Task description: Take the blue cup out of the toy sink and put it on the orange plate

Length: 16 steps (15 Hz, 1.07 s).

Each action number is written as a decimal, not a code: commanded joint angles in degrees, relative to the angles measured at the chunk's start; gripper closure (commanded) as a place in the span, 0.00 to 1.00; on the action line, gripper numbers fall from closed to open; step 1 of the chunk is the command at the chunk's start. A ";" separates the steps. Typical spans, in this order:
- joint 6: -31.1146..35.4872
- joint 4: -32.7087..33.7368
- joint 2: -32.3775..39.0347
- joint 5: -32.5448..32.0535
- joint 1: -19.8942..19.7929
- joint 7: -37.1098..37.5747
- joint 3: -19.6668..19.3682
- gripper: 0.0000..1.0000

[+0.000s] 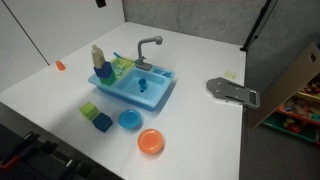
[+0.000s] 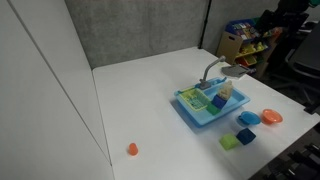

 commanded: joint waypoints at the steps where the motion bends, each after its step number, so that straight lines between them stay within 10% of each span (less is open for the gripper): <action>1: 2.63 1.64 4.95 1.02 -0.19 -2.52 -1.63 0.00; 16: 7.60 4.08 21.26 0.18 0.33 -2.77 -4.22 0.00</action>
